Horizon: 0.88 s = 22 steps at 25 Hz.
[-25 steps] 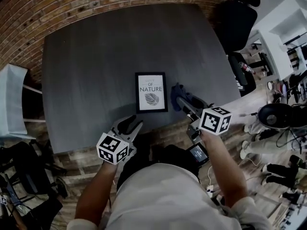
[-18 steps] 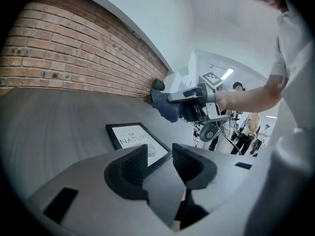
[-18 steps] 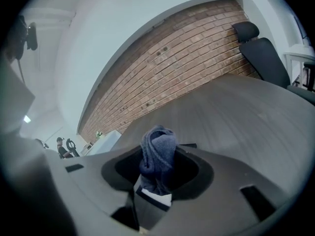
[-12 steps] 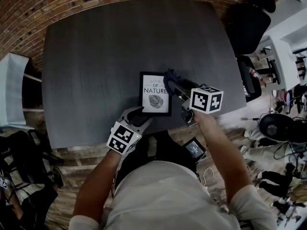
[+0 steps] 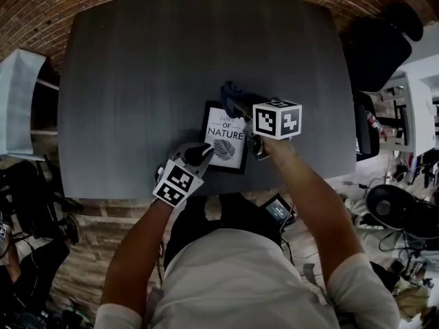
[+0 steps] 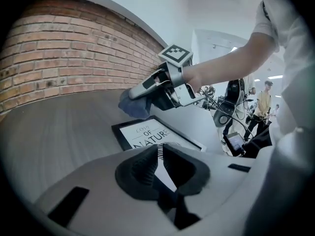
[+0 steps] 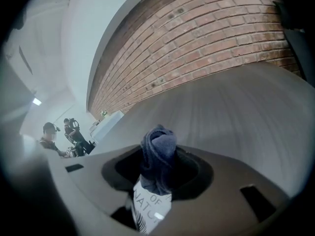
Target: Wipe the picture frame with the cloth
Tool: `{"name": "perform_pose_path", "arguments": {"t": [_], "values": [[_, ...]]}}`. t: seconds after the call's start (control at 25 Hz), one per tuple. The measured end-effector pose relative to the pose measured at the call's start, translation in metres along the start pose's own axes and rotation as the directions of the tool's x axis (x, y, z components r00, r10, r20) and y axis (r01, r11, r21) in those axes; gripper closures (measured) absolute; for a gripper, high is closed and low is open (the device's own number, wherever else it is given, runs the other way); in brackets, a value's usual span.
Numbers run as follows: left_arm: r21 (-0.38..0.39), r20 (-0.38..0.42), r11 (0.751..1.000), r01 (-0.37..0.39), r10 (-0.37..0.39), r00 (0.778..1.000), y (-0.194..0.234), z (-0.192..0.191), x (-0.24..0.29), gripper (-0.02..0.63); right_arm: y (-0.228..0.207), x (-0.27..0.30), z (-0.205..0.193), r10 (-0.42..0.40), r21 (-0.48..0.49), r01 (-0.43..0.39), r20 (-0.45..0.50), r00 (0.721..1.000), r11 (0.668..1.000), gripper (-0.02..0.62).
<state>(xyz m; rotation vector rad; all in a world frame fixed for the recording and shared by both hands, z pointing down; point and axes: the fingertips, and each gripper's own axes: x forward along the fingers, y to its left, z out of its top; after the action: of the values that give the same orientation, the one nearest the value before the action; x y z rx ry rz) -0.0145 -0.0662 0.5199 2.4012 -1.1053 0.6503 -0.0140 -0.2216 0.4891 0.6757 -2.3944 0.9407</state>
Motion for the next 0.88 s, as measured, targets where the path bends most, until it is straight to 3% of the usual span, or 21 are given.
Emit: {"name": "perform_pose_path", "arguments": {"t": [0.24,0.48,0.88], "values": [[0.063,-0.1,0.998,-0.009,0.016,0.995,0.008,-0.015,0.018,0.594,0.004,0.038,0.017,0.049,-0.055,-0.05,-0.036,0.998,0.997,0.436],[0.164,-0.137,0.986,0.005,0.018,0.99,-0.002,-0.02,0.028,0.598,0.016,0.071,0.03,0.089,-0.109,-0.094,-0.043,0.995,0.99,0.437],[0.15,-0.135,0.989,-0.001,0.021,0.991,-0.003,-0.016,0.031,0.598,0.028,0.096,0.016,0.118,-0.248,-0.118,-0.016,0.993,0.962,0.454]]}}
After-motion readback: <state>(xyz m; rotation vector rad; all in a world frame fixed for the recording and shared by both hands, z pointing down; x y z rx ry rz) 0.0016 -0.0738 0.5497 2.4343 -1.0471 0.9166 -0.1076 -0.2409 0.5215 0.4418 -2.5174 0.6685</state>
